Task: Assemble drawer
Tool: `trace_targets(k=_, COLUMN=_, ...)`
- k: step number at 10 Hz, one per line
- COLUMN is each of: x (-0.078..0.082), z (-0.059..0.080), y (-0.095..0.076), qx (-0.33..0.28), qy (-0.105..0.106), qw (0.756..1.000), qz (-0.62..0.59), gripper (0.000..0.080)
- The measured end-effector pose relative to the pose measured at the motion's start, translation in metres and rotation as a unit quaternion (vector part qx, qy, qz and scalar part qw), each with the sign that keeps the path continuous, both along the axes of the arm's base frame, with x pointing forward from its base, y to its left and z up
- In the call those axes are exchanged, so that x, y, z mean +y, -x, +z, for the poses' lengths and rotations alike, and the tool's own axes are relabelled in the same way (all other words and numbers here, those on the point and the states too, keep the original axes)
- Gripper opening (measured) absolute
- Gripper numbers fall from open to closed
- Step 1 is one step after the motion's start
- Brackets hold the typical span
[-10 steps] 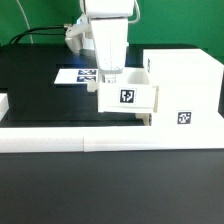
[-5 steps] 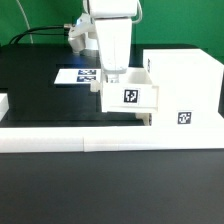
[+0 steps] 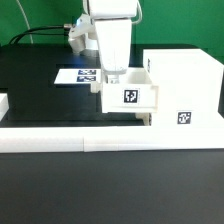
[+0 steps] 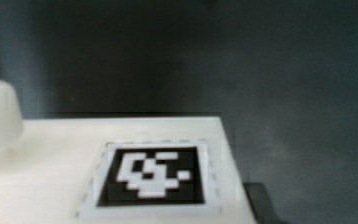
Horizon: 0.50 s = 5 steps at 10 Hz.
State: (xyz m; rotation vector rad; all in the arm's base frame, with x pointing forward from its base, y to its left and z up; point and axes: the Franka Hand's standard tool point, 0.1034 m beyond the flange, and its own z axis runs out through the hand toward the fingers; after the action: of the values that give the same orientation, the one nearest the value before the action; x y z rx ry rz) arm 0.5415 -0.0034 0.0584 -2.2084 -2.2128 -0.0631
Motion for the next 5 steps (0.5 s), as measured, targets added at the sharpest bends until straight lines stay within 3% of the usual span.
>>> trace_targets(k=5, x=0.0006, z=0.0001, y=-0.0002, qx=0.000, qy=0.000, qw=1.000, qz=-0.005, gripper=0.0044)
